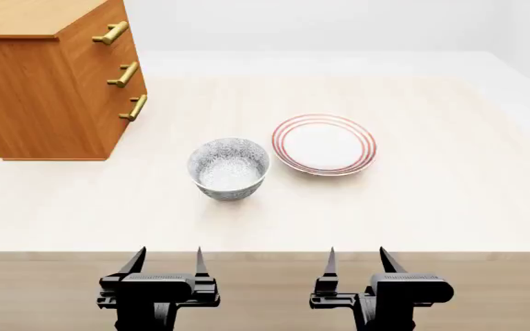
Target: Open the bottom drawer of the cabinet.
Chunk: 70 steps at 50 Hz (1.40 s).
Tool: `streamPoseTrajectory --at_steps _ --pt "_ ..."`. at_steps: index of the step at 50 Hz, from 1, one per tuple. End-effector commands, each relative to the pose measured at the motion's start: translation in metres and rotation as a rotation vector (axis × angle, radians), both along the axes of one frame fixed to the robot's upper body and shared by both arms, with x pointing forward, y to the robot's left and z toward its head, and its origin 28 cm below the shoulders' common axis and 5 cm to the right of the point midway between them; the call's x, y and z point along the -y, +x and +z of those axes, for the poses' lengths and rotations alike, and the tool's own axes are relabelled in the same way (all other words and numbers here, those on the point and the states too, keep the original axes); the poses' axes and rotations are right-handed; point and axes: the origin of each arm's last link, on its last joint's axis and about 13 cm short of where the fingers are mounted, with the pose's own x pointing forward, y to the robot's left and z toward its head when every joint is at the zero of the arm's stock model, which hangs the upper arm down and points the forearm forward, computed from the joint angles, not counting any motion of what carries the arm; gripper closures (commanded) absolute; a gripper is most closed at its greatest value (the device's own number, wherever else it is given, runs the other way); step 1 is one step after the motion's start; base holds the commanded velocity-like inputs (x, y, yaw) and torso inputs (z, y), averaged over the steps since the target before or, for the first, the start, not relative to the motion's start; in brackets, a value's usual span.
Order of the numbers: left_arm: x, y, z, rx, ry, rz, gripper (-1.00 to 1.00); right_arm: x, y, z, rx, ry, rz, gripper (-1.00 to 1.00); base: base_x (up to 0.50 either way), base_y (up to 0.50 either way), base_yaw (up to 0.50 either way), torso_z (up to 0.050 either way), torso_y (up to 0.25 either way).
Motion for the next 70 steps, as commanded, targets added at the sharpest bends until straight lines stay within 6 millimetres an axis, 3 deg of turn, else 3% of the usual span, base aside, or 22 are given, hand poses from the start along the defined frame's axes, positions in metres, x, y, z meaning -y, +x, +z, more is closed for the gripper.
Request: streamPoseTrajectory --at_steps 1,28,33,35,37,40,42,50,70 --pt "0.0 0.0 0.0 0.004 0.005 -0.008 -1.0 0.001 0.0 -0.001 -0.017 -0.024 -0.024 -1.0 0.0 0.0 0.0 0.0 0.0" --pt "-0.003 0.0 -0.006 -0.028 0.008 -0.014 -1.0 0.0 0.001 -0.002 -0.031 -0.005 -0.041 -1.0 0.0 0.25 0.0 0.0 0.0" --pt "-0.002 0.003 0.0 -0.033 0.006 -0.02 -1.0 0.0 0.004 0.011 -0.012 -0.042 -0.054 -1.0 0.0 0.0 0.0 0.0 0.0" --pt "-0.002 0.007 0.017 -0.018 0.022 -0.034 -1.0 0.002 0.005 0.022 -0.014 -0.051 -0.053 -1.0 0.0 0.0 0.0 0.0 0.0" --pt "-0.002 0.01 0.047 0.03 0.035 -0.041 -1.0 0.004 0.004 0.059 0.051 -0.063 -0.043 -1.0 0.22 0.0 0.0 0.0 0.0" --pt "-0.001 0.009 0.076 0.09 0.036 -0.042 -1.0 0.004 0.0 0.085 0.106 -0.062 -0.043 -1.0 0.31 0.0 0.0 0.0 0.0" --pt "-0.001 0.007 0.082 0.106 0.04 -0.046 -1.0 0.003 -0.001 0.087 0.123 -0.073 -0.04 -1.0 0.5 0.0 0.0 0.0 0.0" --pt "-0.001 0.009 0.068 0.068 0.038 -0.052 -1.0 0.003 0.0 0.079 0.088 -0.077 -0.029 -1.0 0.5 0.0 0.0 0.0 0.0" --pt "-0.002 0.01 0.064 0.055 0.038 -0.047 -1.0 0.002 0.004 0.074 0.071 -0.07 -0.023 -1.0 0.5 0.0 0.0 0.0 0.0"
